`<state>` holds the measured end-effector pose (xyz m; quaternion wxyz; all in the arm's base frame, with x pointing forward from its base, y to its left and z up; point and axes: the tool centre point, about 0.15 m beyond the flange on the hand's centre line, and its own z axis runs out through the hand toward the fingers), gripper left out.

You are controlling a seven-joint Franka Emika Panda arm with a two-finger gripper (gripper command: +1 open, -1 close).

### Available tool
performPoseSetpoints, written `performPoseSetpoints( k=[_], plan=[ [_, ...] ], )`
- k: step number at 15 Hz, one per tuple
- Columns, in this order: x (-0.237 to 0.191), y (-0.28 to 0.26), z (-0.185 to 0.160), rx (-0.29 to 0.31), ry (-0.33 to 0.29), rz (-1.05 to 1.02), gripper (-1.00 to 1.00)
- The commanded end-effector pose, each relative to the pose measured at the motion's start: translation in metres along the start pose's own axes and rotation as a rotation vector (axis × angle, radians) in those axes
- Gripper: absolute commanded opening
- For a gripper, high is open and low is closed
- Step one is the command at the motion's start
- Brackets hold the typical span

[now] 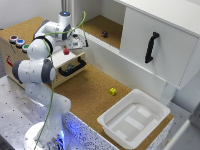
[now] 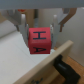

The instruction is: Put the pink object on the table

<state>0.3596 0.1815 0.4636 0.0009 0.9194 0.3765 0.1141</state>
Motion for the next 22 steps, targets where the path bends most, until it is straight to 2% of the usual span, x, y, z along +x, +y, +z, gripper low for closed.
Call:
performPoseSetpoints(
  k=[1, 4, 5, 6, 9, 13, 16, 20, 22],
  plan=[
    [-0.047, 0.062, 0.001, 0.032, -0.015, 0.283, -1.0],
    [-0.074, 0.088, 0.018, 0.058, 0.004, 0.437, -1.0],
    [-0.079, 0.093, 0.026, 0.044, -0.008, 0.464, -1.0],
    [-0.088, 0.102, 0.036, 0.061, -0.009, 0.511, -1.0],
    [-0.103, 0.121, 0.062, 0.061, -0.026, 0.611, -1.0],
    [-0.101, 0.139, 0.098, 0.017, -0.051, 0.66, -1.0],
    [-0.102, 0.162, 0.135, 0.035, -0.049, 0.723, -1.0],
    [-0.106, 0.191, 0.164, 0.019, -0.05, 0.76, -1.0],
    [-0.111, 0.195, 0.179, 0.018, -0.076, 0.766, -1.0]
  ],
)
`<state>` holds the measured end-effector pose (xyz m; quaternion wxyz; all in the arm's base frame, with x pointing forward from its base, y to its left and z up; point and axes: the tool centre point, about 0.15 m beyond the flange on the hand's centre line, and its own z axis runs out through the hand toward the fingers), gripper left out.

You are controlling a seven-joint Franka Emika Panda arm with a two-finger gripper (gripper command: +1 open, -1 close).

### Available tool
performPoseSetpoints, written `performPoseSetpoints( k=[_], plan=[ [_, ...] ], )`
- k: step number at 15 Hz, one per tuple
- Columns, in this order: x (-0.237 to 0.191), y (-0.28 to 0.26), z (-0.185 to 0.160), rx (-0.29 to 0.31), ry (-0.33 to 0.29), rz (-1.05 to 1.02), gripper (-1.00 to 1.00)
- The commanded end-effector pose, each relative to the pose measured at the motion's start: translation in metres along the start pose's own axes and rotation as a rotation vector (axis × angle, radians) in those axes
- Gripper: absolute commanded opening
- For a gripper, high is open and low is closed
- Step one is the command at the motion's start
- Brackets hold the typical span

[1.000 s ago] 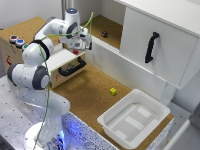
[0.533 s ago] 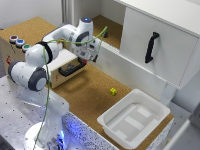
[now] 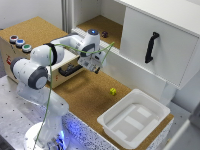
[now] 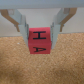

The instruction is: Put the pink object on the table

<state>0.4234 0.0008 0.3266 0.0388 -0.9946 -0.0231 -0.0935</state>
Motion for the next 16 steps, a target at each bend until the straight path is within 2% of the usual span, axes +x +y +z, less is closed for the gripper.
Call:
performPoseSetpoints(
  k=[1, 3, 10, 16],
  plan=[
    [0.022, 0.03, 0.053, -0.005, -0.055, 0.039, -1.0],
    [0.02, 0.039, 0.066, -0.016, -0.074, 0.053, -1.0],
    [0.031, 0.049, 0.106, 0.008, -0.127, 0.034, -1.0],
    [0.028, 0.062, 0.116, -0.001, -0.172, 0.058, -1.0]
  ],
)
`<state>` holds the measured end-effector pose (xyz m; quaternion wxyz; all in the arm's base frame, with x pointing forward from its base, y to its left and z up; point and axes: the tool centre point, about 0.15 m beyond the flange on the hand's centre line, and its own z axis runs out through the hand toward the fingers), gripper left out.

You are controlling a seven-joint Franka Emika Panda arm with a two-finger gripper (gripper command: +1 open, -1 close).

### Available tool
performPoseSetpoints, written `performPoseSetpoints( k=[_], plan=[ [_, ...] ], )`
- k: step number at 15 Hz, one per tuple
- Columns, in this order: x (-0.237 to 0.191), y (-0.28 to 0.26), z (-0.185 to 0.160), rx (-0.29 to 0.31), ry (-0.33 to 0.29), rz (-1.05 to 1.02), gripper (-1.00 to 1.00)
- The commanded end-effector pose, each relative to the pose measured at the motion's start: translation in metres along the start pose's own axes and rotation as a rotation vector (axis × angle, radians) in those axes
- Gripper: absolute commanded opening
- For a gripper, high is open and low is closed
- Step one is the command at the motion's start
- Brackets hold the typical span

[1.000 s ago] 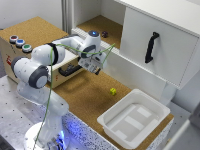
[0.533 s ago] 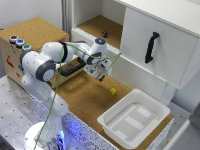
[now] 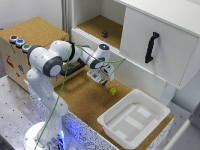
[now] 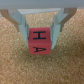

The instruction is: Put the pink object on the table

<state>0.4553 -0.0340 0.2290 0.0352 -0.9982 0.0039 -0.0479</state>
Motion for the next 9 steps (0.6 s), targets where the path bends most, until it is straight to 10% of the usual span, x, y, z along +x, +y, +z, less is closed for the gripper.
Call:
performPoseSetpoints(
  k=[1, 2, 9],
  plan=[
    [0.018, 0.017, 0.014, 0.006, -0.084, 0.01, -1.0],
    [0.018, 0.016, 0.01, -0.002, -0.079, 0.023, 1.0],
    [0.005, -0.007, -0.021, -0.025, -0.066, 0.041, 1.0]
  ],
)
